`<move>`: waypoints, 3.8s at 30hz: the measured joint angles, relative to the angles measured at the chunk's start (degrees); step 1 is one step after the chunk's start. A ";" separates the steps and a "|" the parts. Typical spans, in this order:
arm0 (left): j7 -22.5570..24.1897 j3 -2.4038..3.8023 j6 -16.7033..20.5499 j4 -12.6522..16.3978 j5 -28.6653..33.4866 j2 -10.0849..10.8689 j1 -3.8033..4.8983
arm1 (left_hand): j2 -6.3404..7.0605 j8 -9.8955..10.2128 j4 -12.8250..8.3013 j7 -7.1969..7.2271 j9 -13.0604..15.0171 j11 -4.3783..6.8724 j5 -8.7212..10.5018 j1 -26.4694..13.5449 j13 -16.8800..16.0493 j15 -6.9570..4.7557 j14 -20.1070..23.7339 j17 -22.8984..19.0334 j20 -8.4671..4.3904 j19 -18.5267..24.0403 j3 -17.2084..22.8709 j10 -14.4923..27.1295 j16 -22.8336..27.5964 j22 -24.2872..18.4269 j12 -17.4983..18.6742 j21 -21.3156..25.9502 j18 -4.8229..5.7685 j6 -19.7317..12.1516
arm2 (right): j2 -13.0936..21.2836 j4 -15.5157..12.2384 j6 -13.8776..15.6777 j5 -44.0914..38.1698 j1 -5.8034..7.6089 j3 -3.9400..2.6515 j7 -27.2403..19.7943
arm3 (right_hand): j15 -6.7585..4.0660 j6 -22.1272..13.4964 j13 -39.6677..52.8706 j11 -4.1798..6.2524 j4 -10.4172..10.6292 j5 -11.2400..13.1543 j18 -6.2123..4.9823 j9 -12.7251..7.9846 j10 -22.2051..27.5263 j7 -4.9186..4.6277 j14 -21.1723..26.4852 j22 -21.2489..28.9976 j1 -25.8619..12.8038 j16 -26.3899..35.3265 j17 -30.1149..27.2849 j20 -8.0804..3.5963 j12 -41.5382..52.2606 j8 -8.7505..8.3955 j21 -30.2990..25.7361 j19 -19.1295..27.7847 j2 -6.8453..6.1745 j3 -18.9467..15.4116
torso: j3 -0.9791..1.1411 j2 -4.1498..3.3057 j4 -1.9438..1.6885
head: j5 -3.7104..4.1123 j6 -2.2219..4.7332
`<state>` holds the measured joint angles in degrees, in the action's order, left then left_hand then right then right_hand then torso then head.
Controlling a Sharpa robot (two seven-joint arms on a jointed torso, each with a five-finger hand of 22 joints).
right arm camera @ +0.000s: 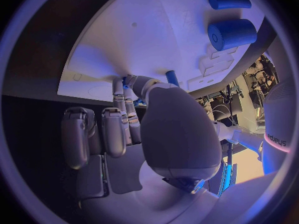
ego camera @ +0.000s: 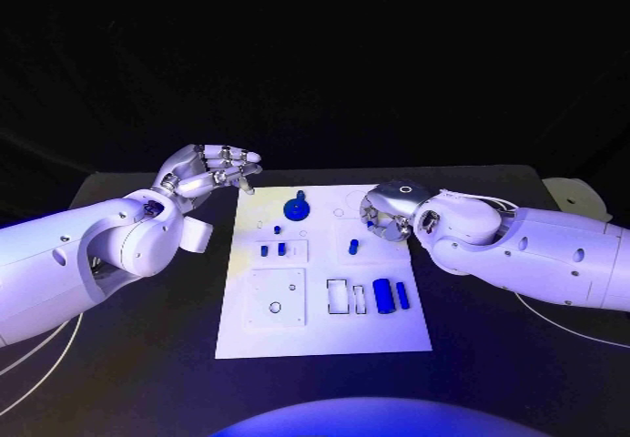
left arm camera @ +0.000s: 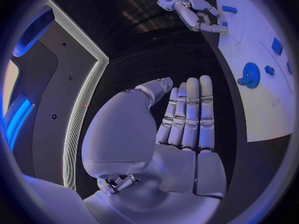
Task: Assemble the parts on the task board
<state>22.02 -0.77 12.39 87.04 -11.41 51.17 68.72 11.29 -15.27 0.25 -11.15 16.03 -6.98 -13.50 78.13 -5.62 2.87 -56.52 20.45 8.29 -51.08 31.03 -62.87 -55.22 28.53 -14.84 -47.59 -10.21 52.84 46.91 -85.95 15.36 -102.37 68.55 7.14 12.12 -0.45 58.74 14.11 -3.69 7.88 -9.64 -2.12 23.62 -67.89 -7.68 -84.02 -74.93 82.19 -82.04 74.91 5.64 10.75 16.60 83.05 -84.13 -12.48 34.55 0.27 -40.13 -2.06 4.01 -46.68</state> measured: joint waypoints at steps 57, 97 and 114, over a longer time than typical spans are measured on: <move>-2.36 -0.17 -1.28 -0.62 0.00 0.46 -0.03 | -0.22 0.87 -0.81 -0.92 -0.39 -0.81 -0.26 0.23 0.25 0.63 0.63 -0.45 0.20 0.62 -0.20 0.82 0.93 0.46 0.73 0.00 0.00 -0.92 | 4.23 -5.78 7.54 -0.48 -0.68 -0.30 1.16 | 0.01 0.55 -0.63 0.00 -3.65 1.20 -0.01 1.15 -1.63 -0.02 0.00 -0.01 -2.89 0.57 0.01 -0.20 -2.24 -0.17 1.49 0.22 1.32 2.53 | -0.05 0.05 0.03 | 0.32 0.12; -2.67 -0.22 -2.07 -1.76 0.00 -1.87 -0.03 | -0.45 1.09 -0.97 -0.91 -0.43 -0.81 -0.26 0.45 0.24 0.83 0.83 -0.49 0.41 0.82 -0.35 0.81 0.93 0.51 0.72 0.00 0.00 -0.92 | -5.52 -13.49 10.34 4.83 -4.86 0.14 0.76 | 0.01 0.32 -0.72 0.00 -3.64 1.58 -0.01 1.16 -1.63 0.02 0.00 0.01 -3.24 0.57 0.00 -0.20 -2.46 -0.19 1.80 0.22 1.23 2.51 | -0.24 0.10 -0.13 | -9.29 -1.32; -2.98 -0.23 -2.19 -1.76 0.00 -1.97 -0.03 | -0.45 1.09 -0.97 -0.91 -0.43 -0.81 -0.26 0.45 0.24 0.83 0.83 -0.49 0.41 0.82 -0.35 0.81 0.93 0.56 0.71 0.00 0.00 -0.92 | -7.51 -12.01 9.06 5.46 -6.33 0.62 0.46 | 0.01 0.19 -0.72 -0.01 -3.63 1.60 -0.01 1.13 -1.63 0.10 0.00 0.02 -3.40 0.57 0.04 -0.20 -2.46 -0.28 1.80 0.22 1.39 2.51 | -0.18 0.03 -0.08 | -10.83 -2.70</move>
<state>19.04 -0.99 10.20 85.28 -11.41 49.21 68.69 10.84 -14.18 -0.72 -12.06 15.60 -7.79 -13.76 78.58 -5.39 3.70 -55.69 19.96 8.70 -50.27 30.67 -62.05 -54.29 29.10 -14.13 -47.59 -10.21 51.92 39.39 -97.96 24.42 -96.91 62.22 7.76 12.58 -0.43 58.93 13.39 -3.70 4.24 -8.04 -2.14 24.76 -69.51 -7.58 -84.02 -74.91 78.79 -81.47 74.95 5.44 8.29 16.32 84.85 -83.91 -11.09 37.06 0.09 -40.09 -2.14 -6.82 -49.38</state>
